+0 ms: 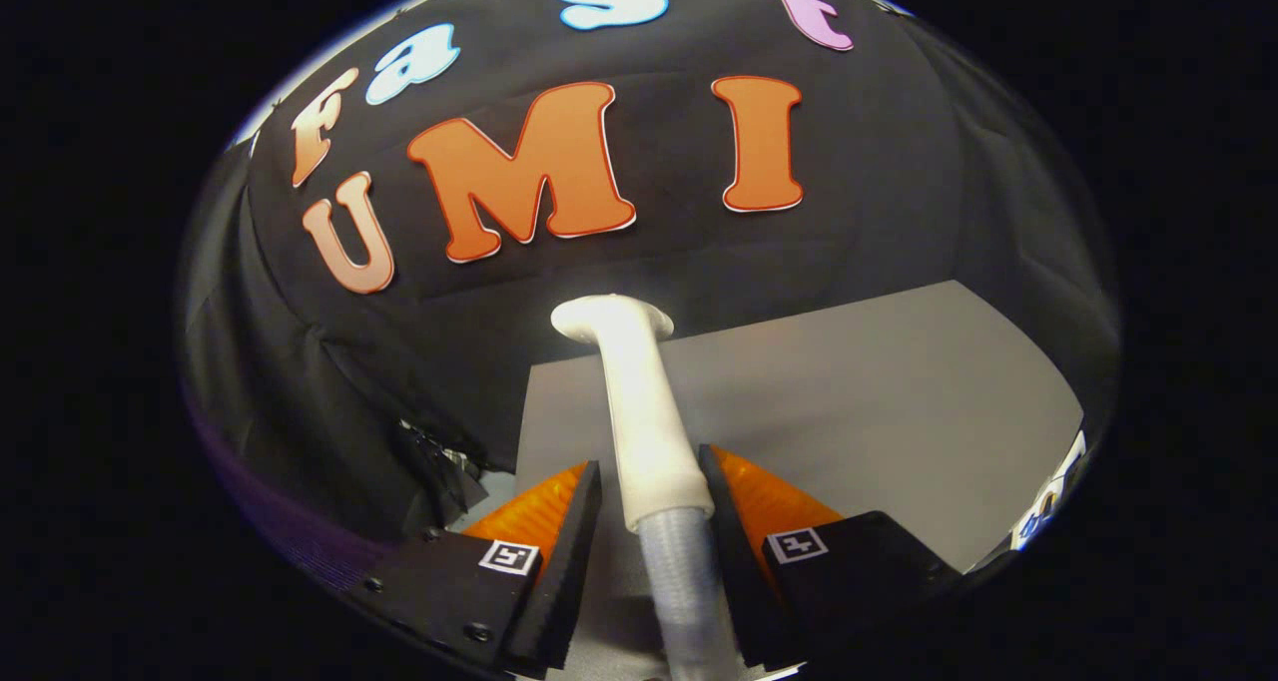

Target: Iron the clothes twice with a garment steamer, once on the left side and once on the right side.

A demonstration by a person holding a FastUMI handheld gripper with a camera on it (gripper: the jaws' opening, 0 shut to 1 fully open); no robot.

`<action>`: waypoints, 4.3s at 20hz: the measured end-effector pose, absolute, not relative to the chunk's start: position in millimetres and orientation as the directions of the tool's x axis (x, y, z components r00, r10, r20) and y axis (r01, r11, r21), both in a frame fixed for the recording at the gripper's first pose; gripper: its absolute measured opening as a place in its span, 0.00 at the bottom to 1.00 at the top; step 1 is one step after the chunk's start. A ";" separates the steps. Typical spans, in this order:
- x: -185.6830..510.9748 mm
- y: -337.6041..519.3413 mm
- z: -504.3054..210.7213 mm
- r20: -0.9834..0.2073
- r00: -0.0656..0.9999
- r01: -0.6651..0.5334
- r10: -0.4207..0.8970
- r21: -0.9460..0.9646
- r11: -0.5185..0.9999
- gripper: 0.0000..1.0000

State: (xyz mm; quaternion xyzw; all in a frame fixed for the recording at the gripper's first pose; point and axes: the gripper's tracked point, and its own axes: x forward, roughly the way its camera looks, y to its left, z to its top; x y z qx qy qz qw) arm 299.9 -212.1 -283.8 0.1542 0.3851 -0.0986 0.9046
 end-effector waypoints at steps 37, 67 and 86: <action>131.9 -178.7 -50.4 -0.261 0.932 0.276 -0.250 0.068 0.959 0.39; -63.2 89.0 21.8 0.031 0.984 0.174 -0.176 0.046 0.984 0.39; -4.9 98.1 -7.3 0.014 0.976 0.217 -0.217 0.001 0.976 0.39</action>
